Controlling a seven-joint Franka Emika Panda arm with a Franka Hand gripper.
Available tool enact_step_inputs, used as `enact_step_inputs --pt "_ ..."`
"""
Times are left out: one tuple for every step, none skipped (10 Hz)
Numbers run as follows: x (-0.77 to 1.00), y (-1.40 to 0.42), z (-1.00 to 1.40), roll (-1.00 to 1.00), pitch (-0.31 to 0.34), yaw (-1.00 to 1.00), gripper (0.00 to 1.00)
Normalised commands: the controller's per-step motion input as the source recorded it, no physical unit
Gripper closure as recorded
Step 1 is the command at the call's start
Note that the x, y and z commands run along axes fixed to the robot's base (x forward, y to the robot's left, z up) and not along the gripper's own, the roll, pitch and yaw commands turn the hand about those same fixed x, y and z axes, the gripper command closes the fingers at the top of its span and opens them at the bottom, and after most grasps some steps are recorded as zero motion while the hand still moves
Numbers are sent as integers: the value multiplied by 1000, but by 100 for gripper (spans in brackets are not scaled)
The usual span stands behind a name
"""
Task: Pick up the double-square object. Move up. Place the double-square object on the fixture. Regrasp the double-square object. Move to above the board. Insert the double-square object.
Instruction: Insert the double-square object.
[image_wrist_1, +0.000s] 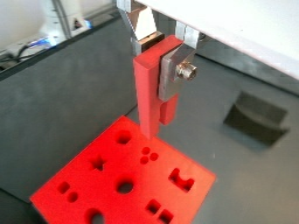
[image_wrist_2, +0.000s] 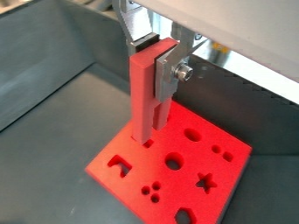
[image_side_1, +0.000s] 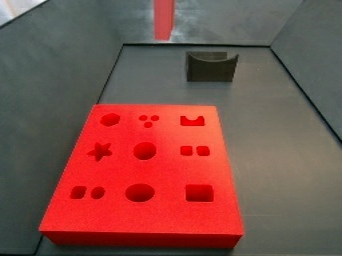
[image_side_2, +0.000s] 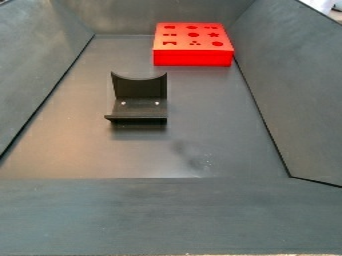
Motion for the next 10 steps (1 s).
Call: enact_step_inputs --pt "0 -303 -351 -34 -53 -780 100" --pt "0 -291 -334 -43 -44 -789 100" --pt "0 -283 -320 -51 -36 -786 100" --pt "0 -260 -291 -63 -40 -814 100" --pt "0 -180 -283 -73 -44 -891 100" --pt "0 -51 -257 -104 -20 -971 100" --pt "0 -46 -257 -104 -23 -977 100" --pt "0 -46 -257 -106 -21 -977 100" --pt "0 -43 -257 -106 -19 -977 100" --pt "0 -43 -254 -104 -16 -977 100"
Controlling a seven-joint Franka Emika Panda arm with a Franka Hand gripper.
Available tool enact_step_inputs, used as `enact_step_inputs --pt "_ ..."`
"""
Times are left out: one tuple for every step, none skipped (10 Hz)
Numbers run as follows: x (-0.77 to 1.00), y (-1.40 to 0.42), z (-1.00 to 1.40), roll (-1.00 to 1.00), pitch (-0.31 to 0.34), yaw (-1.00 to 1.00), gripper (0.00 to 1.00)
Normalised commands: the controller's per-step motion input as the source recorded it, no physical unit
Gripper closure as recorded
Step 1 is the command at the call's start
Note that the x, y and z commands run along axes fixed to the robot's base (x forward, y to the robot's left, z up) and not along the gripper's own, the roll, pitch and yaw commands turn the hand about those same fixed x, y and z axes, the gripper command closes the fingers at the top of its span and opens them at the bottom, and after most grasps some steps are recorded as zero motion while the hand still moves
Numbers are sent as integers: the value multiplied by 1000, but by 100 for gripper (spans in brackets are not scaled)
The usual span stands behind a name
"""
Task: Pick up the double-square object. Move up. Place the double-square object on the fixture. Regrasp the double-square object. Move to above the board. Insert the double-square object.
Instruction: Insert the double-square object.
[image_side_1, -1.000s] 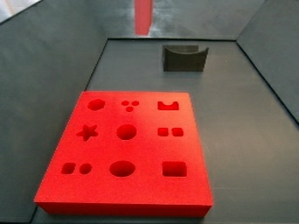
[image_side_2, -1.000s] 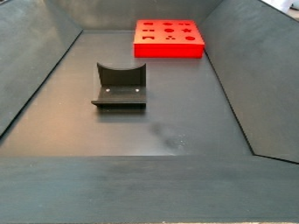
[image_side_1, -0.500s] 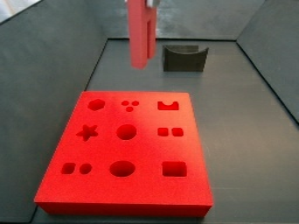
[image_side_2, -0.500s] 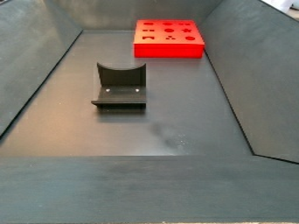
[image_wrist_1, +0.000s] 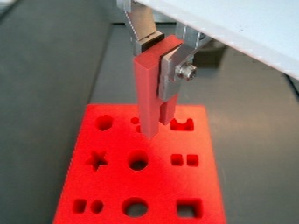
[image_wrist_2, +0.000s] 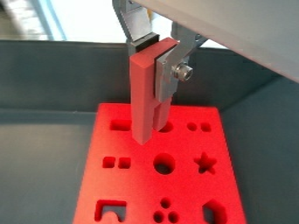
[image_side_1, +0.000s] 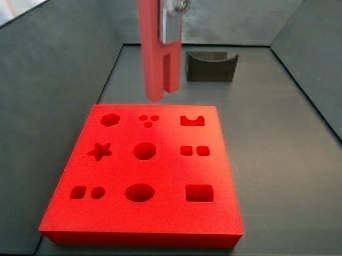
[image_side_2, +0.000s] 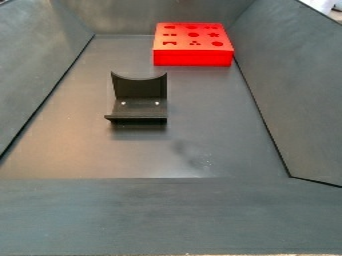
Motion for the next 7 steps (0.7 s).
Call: enact_step_inputs --pt "0 -46 -251 -103 -16 -977 100" --pt "0 -46 -251 -104 -19 -977 100" --pt "0 -43 -234 -111 -20 -971 100" --pt "140 0 -183 -156 0 -900 100" --pt "386 0 -303 -134 0 -797 100" --pt "471 20 -323 -120 0 -729 100" --pt "549 51 -340 -103 0 -666 100"
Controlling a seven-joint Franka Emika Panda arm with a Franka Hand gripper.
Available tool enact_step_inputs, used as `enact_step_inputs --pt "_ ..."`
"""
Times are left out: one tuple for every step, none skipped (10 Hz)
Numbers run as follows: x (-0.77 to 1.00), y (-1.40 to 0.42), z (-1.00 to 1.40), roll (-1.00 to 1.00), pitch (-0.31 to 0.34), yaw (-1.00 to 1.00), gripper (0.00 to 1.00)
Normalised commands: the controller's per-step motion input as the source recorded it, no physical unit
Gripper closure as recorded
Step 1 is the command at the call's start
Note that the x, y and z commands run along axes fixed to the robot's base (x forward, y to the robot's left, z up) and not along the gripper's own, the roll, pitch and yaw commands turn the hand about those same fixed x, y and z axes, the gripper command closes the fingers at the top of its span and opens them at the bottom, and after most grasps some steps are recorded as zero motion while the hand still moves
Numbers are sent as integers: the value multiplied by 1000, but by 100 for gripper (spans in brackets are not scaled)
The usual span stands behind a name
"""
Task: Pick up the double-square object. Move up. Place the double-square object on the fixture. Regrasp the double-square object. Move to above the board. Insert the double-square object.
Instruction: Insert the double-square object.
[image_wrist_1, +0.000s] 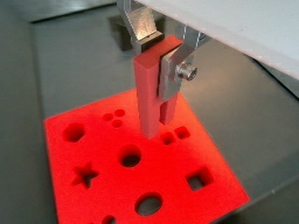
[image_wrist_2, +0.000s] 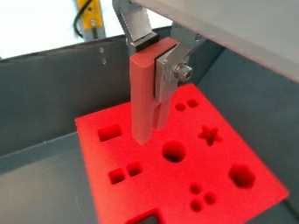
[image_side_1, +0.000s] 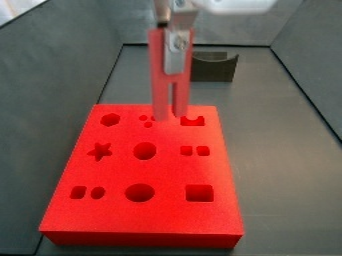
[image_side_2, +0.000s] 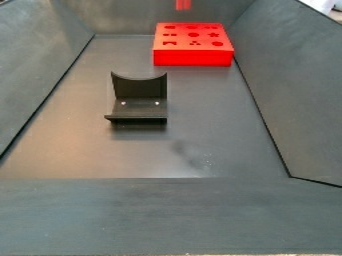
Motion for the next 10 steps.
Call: enact_step_inputs --pt "514 63 -349 -96 0 -691 100" --pt "374 83 -351 -99 0 -823 100" --pt "311 66 -371 -86 0 -871 100" --pt "311 57 -366 -93 0 -877 100" --pt "317 57 -360 -97 0 -874 100" --pt "483 66 0 0 0 -634 100" --pt "0 -180 -197 -30 -107 0 100" --pt "60 -74 -249 0 -10 -46 100" --pt "40 -23 -220 0 -77 -60 100" --pt "0 46 0 0 0 0 100"
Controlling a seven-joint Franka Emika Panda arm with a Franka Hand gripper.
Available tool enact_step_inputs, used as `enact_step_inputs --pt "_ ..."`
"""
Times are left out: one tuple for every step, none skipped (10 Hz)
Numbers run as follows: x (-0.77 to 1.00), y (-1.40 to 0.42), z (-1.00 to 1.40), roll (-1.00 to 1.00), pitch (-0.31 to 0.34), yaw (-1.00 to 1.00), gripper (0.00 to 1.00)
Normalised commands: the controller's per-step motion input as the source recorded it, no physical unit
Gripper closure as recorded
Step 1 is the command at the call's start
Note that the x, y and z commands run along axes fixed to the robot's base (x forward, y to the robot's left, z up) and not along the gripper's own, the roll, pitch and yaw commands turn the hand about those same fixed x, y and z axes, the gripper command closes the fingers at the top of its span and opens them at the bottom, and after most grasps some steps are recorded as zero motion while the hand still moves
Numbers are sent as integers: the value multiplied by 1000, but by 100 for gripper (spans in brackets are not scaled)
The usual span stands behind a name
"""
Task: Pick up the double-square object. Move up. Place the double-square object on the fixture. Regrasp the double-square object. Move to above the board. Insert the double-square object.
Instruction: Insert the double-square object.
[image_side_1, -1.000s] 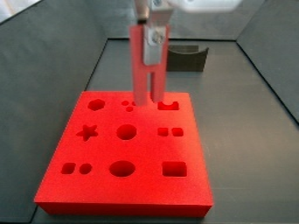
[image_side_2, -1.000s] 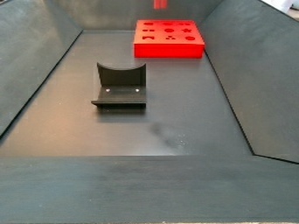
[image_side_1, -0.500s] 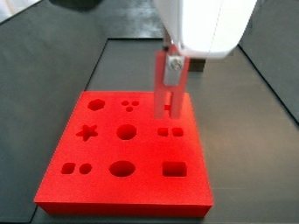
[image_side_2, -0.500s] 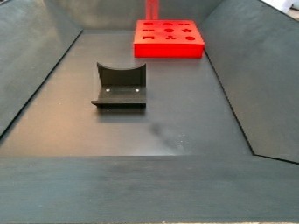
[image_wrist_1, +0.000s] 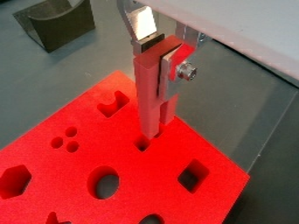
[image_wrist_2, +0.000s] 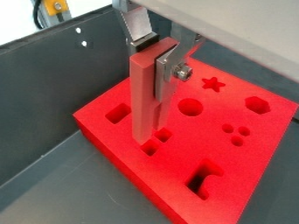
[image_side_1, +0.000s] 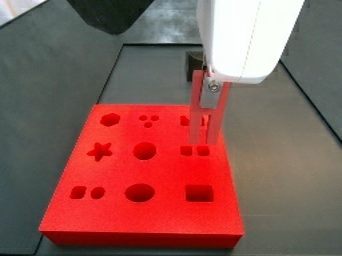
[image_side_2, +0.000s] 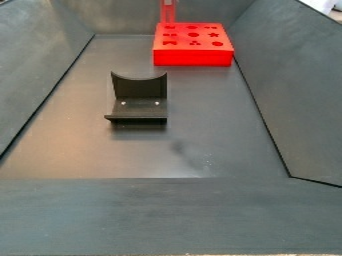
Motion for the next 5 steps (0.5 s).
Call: enact_step_inputs --pt "-6 0 -229 27 0 29 100" --pt "0 0 -394 7 -30 100 100" --pt "0 0 -423 0 -70 109 100" --pt "0 0 -329 0 -63 60 100" --pt "0 71 -354 0 -50 129 100"
